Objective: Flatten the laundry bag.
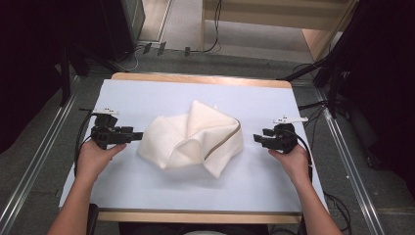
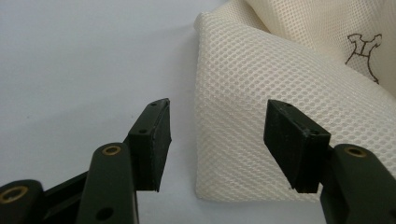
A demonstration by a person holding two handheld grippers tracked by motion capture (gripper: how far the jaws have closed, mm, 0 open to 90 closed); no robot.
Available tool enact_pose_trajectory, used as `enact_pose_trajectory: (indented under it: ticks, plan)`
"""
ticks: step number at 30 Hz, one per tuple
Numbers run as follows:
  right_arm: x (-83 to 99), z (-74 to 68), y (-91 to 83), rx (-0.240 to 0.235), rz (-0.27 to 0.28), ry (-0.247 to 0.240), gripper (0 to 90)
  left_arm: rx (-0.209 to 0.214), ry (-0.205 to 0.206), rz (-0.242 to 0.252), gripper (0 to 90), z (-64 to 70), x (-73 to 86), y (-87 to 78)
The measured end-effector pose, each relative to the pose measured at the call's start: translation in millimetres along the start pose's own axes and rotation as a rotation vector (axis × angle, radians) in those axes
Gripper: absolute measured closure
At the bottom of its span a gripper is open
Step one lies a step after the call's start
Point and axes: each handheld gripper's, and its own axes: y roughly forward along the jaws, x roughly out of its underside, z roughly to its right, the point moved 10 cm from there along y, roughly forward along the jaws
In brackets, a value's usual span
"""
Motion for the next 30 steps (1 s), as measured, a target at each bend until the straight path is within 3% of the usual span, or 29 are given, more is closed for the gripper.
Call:
enact_pose_trajectory:
  ticks: [5,11,20,30]
  plan:
    - [-3.2,-3.7,-1.6,-0.006,0.012,-0.005,50.8,0.02,-0.026,0.024,40.2,-1.5,-3.5,-1.7]
    - [-2.2,-9.1,-0.3,-0.037,0.0,0.001,48.7,0.022,-0.004,0.014,39.7,1.6,-6.2,1.9]
    - [2.9,-4.4,-7.6,-0.032,-0.007,0.039,49.3,0.037,0.033,-0.014,38.1,10.6,-9.9,13.2]
    - [4.4,-8.4,-10.5,-0.038,-0.007,0.034,48.9,0.043,0.047,-0.005,36.8,10.4,-11.6,12.9]
